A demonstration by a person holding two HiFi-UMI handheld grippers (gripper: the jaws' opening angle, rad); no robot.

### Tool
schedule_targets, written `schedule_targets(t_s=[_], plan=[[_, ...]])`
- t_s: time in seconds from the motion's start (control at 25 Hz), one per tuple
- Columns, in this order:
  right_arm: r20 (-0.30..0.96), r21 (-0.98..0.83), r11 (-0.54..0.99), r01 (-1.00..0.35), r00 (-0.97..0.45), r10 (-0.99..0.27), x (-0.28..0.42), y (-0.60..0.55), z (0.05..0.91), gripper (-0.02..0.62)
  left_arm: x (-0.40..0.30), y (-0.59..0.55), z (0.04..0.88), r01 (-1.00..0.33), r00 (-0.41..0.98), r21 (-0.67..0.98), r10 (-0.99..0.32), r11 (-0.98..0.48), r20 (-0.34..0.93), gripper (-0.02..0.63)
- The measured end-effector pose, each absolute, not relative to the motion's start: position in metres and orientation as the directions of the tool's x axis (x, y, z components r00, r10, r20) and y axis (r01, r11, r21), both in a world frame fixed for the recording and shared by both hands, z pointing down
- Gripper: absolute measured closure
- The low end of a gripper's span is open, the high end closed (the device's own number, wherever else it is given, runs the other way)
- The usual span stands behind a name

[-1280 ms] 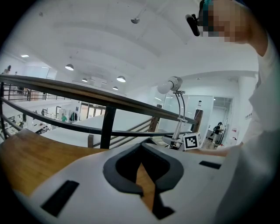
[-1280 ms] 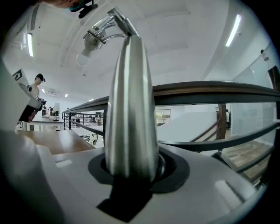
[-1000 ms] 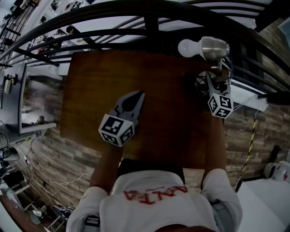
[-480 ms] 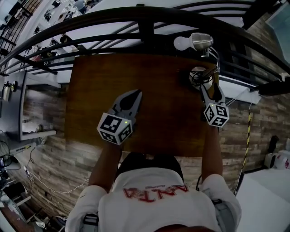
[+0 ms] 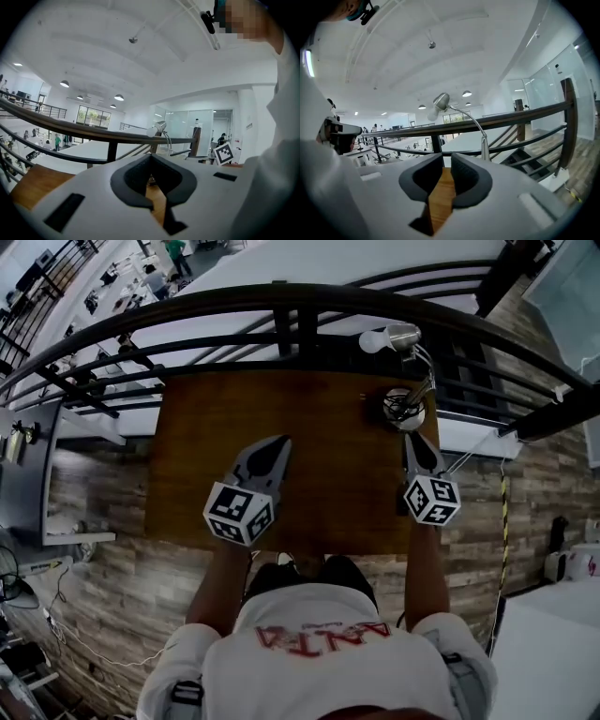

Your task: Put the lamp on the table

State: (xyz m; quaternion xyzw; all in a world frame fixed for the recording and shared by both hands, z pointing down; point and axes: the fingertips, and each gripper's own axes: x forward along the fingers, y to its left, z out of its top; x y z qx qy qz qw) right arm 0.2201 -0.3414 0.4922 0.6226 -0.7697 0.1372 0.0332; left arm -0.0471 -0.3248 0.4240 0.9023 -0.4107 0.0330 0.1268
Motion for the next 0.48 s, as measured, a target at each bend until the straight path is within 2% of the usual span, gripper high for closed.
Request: schedule_targets(t_s=[0.08,0.16,0.48], plan=[[0.220,-0.173,0.155,-0.973,-0.191,-0.957,0.212,-0.326,0.481,0.578,-0.052,-0.317,0.411,-0.741,0.669,0.199,-0.729,-0.641,0.143,0.597],[0.218,-0.176,0.135,-0.975,-0.172,-0.961,0.205,-0.311,0.467,0.592,-0.057,-0.310,0.399,-0.733,0.677,0.197,-0.726,-0.651,0.120,0.597],[0.165,-0.131,0.163,-0.978,-0.183,-0.969,0.181,-0.275,0.395,0.592,-0.072,-0.288,0.358,-0.719,0.690,0.163,-0.722,-0.675,0.049,0.597]])
